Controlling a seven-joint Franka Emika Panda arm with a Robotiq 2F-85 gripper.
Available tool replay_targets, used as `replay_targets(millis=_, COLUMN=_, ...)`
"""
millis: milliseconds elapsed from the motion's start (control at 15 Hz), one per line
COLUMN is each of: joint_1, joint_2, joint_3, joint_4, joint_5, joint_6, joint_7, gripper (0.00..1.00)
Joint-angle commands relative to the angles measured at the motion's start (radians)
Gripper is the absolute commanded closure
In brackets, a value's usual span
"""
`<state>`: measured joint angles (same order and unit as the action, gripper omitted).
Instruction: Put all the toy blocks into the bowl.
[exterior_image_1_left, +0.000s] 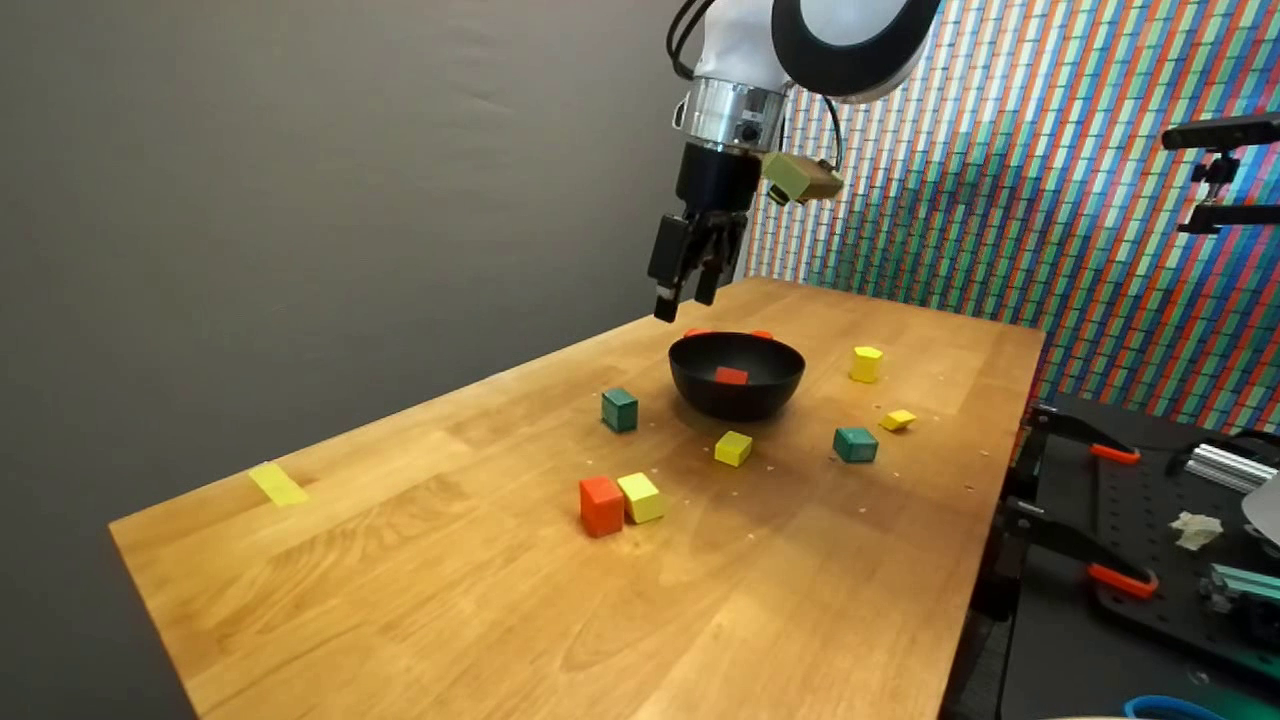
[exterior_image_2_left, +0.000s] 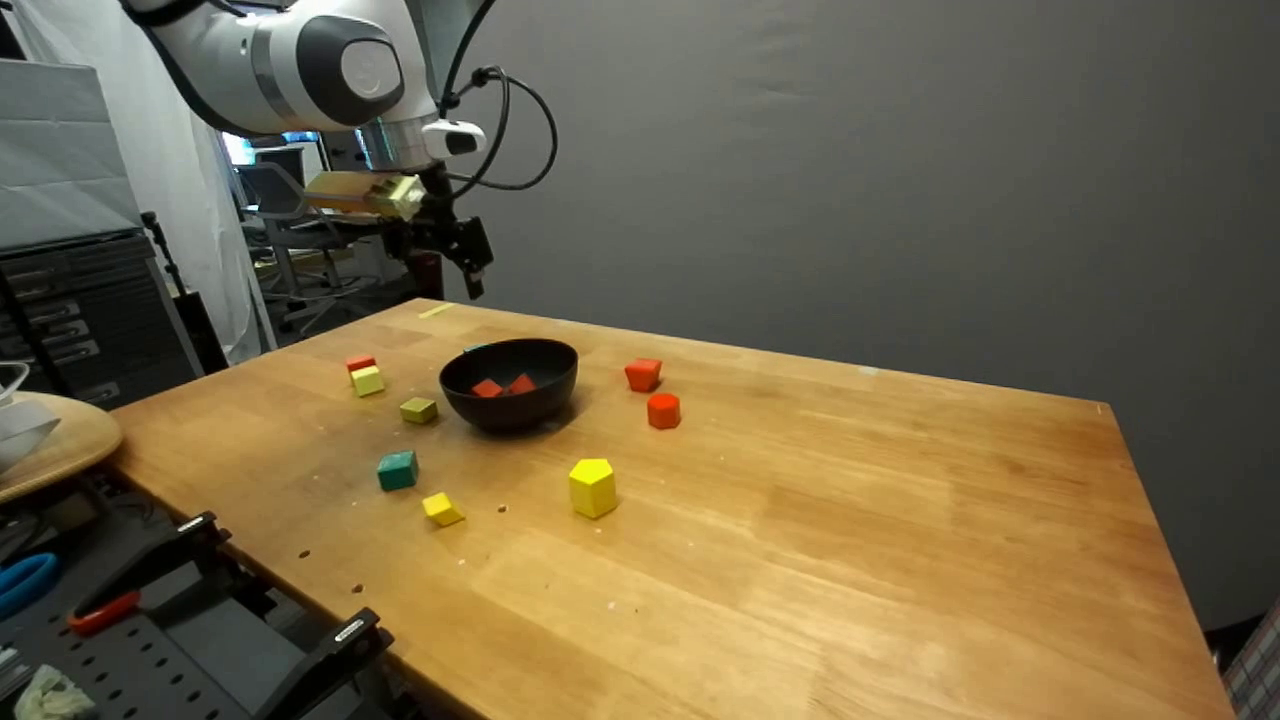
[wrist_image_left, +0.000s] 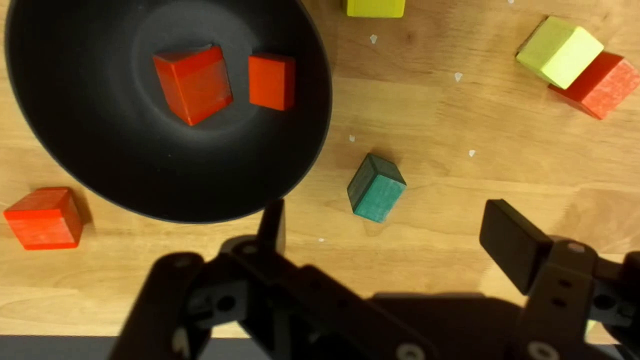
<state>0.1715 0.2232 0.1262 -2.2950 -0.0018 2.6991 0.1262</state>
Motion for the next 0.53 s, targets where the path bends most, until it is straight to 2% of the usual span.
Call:
replay_targets(millis=0, joint_1=0.033, joint_2=0.08, joint_3=-0.028, joint_4=0.08, joint_5=-0.089, joint_6=-0.009, joint_7=0.051, gripper=0.0)
replay_targets(millis=200, joint_1=0.074, joint_2=0.177, joint_3=-0.061, joint_4=0.178, joint_5=-0.173, joint_6=-0.024, joint_7=0.101, gripper=0.0)
replay_targets(millis=467, joint_1=0.116, joint_2=0.289, joint_3=-0.086, joint_4=0.294, joint_5=-0.184, joint_6=-0.06, joint_7=0.122, gripper=0.0)
